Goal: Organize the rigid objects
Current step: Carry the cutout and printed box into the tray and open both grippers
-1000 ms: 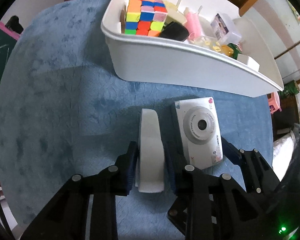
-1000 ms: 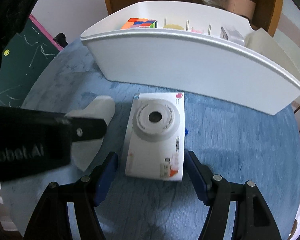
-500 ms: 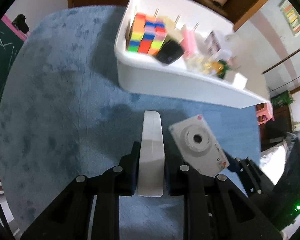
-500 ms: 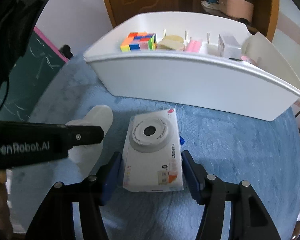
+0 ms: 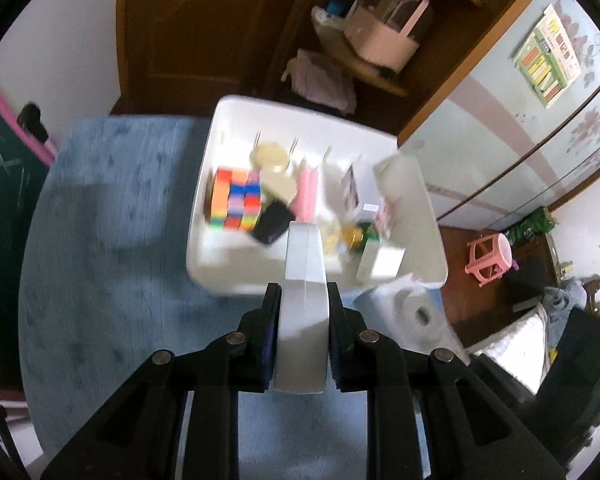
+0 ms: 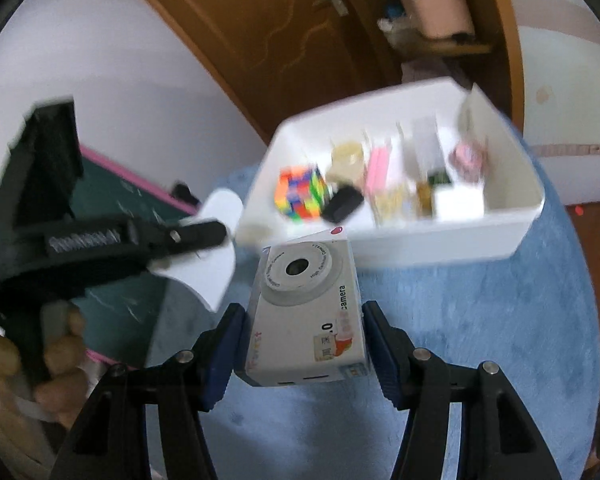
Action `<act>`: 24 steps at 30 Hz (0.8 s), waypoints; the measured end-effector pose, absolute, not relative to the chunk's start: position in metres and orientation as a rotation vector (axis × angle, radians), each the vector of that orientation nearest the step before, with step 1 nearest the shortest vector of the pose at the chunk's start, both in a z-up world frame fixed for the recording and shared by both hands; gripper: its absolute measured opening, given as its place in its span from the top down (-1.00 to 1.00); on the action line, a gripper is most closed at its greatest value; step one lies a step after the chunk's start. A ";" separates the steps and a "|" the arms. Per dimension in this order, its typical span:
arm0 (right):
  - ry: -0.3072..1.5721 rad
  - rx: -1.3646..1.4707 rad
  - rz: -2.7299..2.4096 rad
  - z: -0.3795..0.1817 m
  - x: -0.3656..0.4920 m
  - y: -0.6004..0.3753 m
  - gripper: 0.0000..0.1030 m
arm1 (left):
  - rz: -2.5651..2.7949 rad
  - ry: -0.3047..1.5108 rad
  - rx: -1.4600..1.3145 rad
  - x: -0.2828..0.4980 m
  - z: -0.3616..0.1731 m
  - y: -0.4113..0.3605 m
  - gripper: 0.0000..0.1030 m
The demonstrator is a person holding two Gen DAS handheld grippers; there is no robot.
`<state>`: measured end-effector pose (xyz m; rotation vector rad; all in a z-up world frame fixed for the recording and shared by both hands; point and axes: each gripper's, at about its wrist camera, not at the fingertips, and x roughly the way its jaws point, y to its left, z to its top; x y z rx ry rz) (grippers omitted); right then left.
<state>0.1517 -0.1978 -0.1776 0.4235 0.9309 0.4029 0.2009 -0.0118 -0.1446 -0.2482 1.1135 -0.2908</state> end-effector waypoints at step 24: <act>1.165 0.371 0.257 -0.218 0.355 -0.208 -0.17 | -0.152 1.225 -0.141 0.287 -0.227 -0.042 0.57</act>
